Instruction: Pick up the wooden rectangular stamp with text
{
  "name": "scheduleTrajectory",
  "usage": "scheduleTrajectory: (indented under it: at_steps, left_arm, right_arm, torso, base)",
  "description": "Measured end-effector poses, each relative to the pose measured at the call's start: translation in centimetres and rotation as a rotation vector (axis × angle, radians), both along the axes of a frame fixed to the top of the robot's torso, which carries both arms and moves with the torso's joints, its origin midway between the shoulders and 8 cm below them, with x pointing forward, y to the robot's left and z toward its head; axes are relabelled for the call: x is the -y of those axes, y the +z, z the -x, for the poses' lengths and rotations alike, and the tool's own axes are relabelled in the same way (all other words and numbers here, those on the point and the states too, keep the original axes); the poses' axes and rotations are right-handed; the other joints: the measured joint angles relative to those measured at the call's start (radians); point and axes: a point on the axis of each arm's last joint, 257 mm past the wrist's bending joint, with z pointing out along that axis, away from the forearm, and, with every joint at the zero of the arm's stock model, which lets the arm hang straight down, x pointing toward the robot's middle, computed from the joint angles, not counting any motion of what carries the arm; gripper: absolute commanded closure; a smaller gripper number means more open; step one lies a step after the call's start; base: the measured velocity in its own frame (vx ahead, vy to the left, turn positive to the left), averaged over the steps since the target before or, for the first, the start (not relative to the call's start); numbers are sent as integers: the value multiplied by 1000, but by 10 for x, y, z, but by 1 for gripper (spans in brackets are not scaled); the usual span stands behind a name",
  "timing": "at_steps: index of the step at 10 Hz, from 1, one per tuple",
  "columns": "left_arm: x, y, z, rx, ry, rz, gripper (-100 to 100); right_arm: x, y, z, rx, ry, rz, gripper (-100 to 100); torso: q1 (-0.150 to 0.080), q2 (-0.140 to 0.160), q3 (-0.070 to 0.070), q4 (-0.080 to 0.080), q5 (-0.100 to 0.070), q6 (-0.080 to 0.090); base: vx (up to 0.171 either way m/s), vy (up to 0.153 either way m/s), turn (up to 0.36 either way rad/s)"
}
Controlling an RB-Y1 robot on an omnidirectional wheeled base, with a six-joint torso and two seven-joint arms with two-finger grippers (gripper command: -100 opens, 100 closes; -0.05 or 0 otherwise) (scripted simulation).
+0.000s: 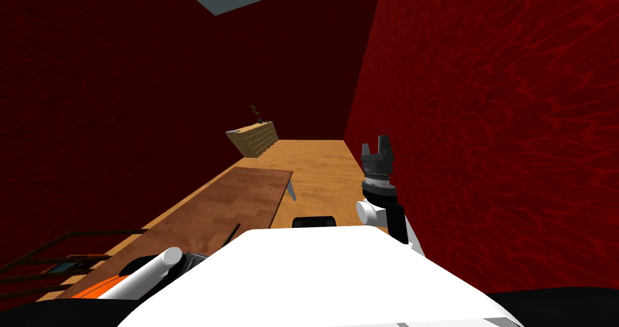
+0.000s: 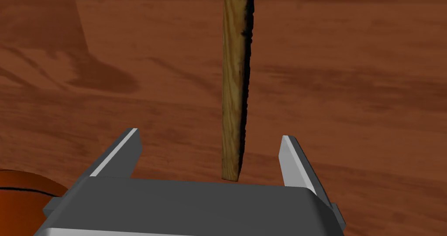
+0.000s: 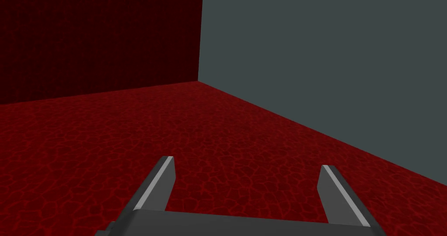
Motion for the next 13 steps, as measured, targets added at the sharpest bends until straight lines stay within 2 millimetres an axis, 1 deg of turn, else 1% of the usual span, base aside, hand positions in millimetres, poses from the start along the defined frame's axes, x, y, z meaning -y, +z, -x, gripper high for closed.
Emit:
scheduleTrajectory:
  at_steps: [2,3,5,7,8,9,13]
  left_arm:
    - [10,-6,9,-14,35,58,-100]
    - [12,-6,11,-18,43,75,-100]
    - [26,-10,20,-24,75,129,-100]
    - [37,-12,24,-28,100,176,-100]
    - [38,-12,24,-29,101,180,0]
    - [38,-12,24,-29,101,180,-100]
    - [49,-33,19,-22,93,179,-100]
  right_arm:
    - [0,0,0,0,0,0,0]
    - [0,0,0,0,0,0,0]
    - [0,0,0,0,0,0,0]
    - [0,0,0,0,0,0,0]
    - [0,0,0,0,0,0,0]
    - [0,0,0,0,0,0,0]
    - [0,0,0,0,0,0,0]
  torso:
    - [-1,1,0,0,0,0]
    - [-2,1,0,0,0,-1]
    - [-2,1,0,0,0,-1]
    - [-2,1,0,0,0,-1]
    - [-3,1,1,0,-1,-1]
    - [-4,2,1,0,-1,-1]
    - [-2,3,2,0,0,-1]
  base:
    - [21,29,-107]
    - [25,22,-131]
    - [26,38,-162]
    - [17,24,-56]
    - [0,0,0]
    - [-2,18,17]
    - [-7,23,13]
